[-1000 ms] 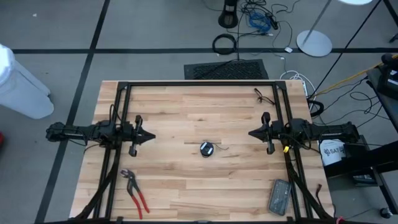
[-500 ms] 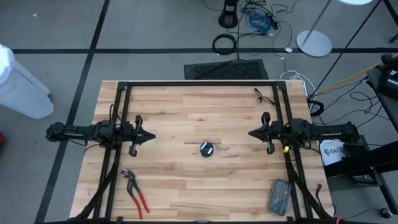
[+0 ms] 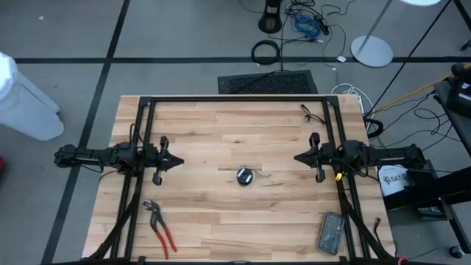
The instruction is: Coil cords
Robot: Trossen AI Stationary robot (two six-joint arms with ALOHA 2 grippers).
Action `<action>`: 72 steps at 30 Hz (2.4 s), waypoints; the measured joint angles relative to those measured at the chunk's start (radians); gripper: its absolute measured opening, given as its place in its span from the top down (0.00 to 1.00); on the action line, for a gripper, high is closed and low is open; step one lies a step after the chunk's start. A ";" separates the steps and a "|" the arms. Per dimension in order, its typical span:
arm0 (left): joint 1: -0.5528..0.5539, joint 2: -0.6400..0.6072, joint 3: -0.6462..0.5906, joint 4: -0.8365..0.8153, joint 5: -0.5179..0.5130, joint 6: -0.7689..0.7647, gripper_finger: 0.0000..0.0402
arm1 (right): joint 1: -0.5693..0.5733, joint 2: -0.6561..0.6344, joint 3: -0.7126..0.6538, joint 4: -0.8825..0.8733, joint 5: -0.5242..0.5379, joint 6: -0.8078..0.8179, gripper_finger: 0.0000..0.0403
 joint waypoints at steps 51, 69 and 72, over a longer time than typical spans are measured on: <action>0.000 0.000 0.000 0.000 0.000 0.000 0.92 | 0.000 0.000 0.000 0.000 0.000 0.000 1.00; 0.000 0.000 0.000 0.000 -0.001 0.040 0.92 | 0.000 0.000 0.000 0.000 0.000 0.000 1.00; 0.000 0.000 0.000 0.000 -0.001 0.104 0.92 | 0.000 0.000 0.000 0.000 0.000 0.000 1.00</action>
